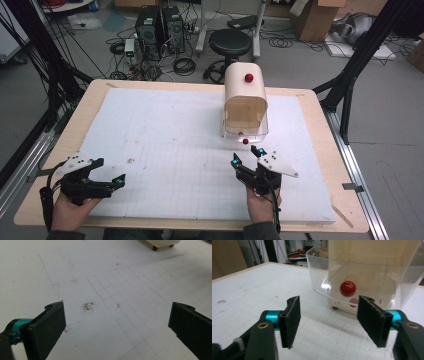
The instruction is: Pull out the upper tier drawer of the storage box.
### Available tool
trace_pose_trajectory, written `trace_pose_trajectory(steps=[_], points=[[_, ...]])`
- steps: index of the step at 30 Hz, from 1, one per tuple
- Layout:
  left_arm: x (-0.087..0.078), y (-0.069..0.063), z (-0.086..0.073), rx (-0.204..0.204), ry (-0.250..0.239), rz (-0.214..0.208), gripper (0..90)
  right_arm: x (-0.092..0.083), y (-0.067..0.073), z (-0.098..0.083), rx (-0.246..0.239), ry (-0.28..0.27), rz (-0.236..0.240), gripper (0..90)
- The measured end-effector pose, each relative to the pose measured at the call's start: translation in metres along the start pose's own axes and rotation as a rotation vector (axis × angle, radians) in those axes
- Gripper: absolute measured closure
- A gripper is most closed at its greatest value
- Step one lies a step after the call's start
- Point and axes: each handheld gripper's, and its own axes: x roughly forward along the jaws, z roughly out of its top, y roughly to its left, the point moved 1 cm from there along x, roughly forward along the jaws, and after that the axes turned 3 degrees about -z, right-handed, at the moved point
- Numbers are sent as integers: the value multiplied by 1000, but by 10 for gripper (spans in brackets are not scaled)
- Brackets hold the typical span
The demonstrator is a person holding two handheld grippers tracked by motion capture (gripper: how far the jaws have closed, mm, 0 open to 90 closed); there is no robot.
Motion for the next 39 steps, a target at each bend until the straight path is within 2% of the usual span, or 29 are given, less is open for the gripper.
trace_pose_trajectory(steps=[3,5,7,8,11,13,15,16,18,20,32,39], points=[[0,0,0,-1,0,0,18,0,-2,0,-1,10,19,304],[-1,0,-2,1,4,1,18,0,-5,-2,-2,32,58,257],[-1,0,-2,4,5,1,18,0,-5,-3,-4,41,69,242],[0,0,-3,0,7,-2,18,1,-7,-3,-1,58,102,213],[-1,0,-3,6,10,-3,17,1,-8,-5,8,84,132,165],[-1,-1,-3,6,9,-3,17,2,-8,-7,-5,104,162,164],[-1,-1,-3,5,8,-3,18,2,-8,-7,-12,118,159,163],[-2,-1,-3,4,6,-3,18,2,-10,-9,-18,138,185,145],[-2,-1,-3,6,6,-2,17,1,-11,-10,-27,146,198,143],[-2,-1,-4,4,6,-2,18,1,-12,-10,-29,155,208,113],[-3,-4,-4,7,4,-5,18,-8,-20,-12,-45,173,234,95],[-2,-4,-4,7,7,-7,17,-16,-28,-11,-34,169,226,95]])
